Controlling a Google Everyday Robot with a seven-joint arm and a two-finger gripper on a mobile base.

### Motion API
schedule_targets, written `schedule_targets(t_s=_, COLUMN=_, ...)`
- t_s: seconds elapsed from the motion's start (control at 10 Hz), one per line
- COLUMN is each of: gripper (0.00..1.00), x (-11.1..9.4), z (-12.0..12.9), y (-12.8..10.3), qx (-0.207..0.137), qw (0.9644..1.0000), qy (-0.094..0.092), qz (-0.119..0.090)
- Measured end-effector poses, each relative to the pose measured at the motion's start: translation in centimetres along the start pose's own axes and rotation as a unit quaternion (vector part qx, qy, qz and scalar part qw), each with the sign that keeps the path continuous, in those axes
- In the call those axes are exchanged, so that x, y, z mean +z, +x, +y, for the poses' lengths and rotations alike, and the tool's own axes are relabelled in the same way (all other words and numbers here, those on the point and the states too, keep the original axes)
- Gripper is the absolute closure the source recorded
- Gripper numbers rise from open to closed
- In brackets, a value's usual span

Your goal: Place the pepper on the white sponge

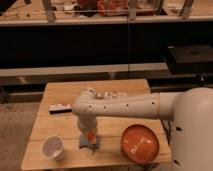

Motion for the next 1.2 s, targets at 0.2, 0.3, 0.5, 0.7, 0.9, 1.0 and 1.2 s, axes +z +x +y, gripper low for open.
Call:
schedule_targets(t_s=0.2, gripper=0.98, x=0.13, z=-0.14, y=-0.06, qx=-0.002, qw=1.0000, qy=0.001, qz=0.000)
schedule_targets(t_s=0.3, gripper=0.90, x=0.14, z=-0.23, y=-0.10, qx=-0.003, qw=1.0000, qy=0.002, qz=0.000)
schedule_targets(t_s=0.5, gripper=0.80, x=0.31, z=-0.53, y=-0.18, qx=-0.007, qw=1.0000, qy=0.003, qz=0.001)
schedule_targets(t_s=0.7, gripper=0.75, x=0.39, z=-0.72, y=-0.22, qx=-0.008, qw=1.0000, qy=0.004, qz=0.002)
schedule_targets(t_s=0.9, gripper=0.60, x=0.47, z=-0.76, y=-0.25, qx=-0.007, qw=1.0000, qy=0.005, qz=0.002)
schedule_targets(t_s=1.0, gripper=0.57, x=0.52, z=-0.84, y=-0.21, qx=-0.007, qw=1.0000, qy=0.006, qz=0.003)
schedule_targets(t_s=1.2, gripper=0.57, x=0.61, z=-0.93, y=-0.17, qx=-0.004, qw=1.0000, qy=0.008, qz=0.004)
